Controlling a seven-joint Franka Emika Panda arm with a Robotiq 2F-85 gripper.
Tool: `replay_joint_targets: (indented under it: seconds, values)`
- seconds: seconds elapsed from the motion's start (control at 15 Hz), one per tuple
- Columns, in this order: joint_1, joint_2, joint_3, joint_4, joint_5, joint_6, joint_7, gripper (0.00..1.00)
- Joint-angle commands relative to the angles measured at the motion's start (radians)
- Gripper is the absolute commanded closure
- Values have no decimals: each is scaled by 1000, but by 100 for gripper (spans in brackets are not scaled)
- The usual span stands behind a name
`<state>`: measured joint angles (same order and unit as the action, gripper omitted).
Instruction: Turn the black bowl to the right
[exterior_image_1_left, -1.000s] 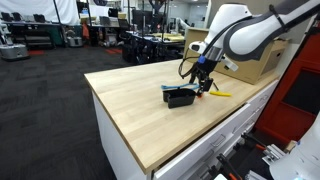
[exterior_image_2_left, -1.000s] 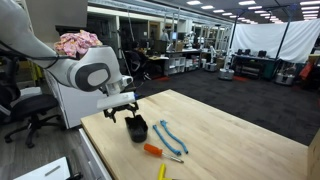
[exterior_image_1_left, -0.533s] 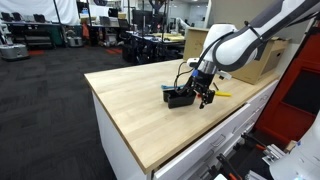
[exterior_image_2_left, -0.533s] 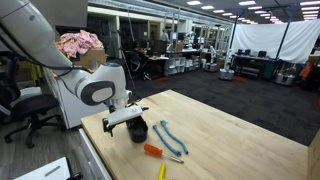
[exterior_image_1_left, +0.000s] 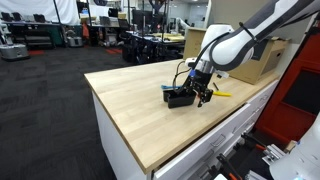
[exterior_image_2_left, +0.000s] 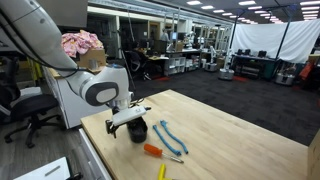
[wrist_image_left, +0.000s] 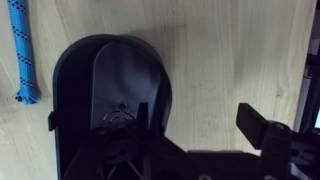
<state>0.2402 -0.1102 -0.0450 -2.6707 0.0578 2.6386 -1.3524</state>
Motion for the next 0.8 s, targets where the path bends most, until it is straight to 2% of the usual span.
replay_joint_targets:
  seconds: [0.0,0.27,0.53,0.73]
  values:
    - [-53,35,34,30,-27,-8,18,42]
    - [-76,44,43,30,-51,-9,69,70]
    - [-90,37,54,30,-81,-15,188,99]
    - [-94,8,71,33,-109,-63,342,100]
